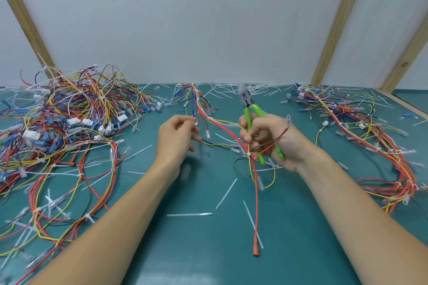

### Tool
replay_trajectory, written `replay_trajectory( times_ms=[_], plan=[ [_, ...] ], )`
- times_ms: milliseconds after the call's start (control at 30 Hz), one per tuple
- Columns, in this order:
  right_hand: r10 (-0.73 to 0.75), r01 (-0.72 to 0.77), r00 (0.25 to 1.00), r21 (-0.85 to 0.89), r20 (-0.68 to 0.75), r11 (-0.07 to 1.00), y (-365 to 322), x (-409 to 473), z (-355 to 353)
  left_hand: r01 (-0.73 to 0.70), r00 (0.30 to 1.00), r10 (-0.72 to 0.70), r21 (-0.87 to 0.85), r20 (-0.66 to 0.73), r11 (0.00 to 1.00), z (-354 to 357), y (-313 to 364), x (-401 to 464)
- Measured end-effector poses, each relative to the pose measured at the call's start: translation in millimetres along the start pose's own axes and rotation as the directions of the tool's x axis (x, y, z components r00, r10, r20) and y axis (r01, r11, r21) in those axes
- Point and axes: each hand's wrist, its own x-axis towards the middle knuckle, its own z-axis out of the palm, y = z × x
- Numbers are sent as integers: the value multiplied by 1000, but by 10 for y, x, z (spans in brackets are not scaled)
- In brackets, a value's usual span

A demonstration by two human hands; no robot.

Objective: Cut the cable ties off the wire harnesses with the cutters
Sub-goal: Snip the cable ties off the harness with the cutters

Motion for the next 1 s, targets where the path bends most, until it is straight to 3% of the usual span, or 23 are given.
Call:
replay_trajectory(
  times_ms=[100,200,300,367,500,600,700,833,1000],
  plan=[
    [114,-107,962,-40,248,993,-28,-57,7,64,998,-67,-104,-18,992,-19,-1,50],
    [240,-189,867,-157,436,969,-48,-102,52,123,992,-117,-150,50,981,-40,-3,71],
    [312,-203,784,-253,537,946,-54,-132,83,134,989,-127,-106,75,985,-58,-2,47],
    [309,-199,788,-253,533,947,-53,-131,96,113,992,-107,-90,71,990,-57,-1,28],
    [157,-121,954,-150,257,981,-17,-44,71,19,994,1,-193,106,981,-51,38,13],
    [-1,2,1000,42,-19,999,-18,25,27,-33,987,76,-281,143,959,-42,67,0],
    [-99,129,960,101,-262,986,-31,55,-10,-53,962,141,-346,234,937,-43,75,-3],
    [-190,249,873,75,-449,965,-32,74,10,-8,894,172,-368,414,930,-15,97,-35],
    [-352,352,729,-119,-587,928,-49,94,-18,-210,907,204,-25,368,977,59,67,-98]
  ],
)
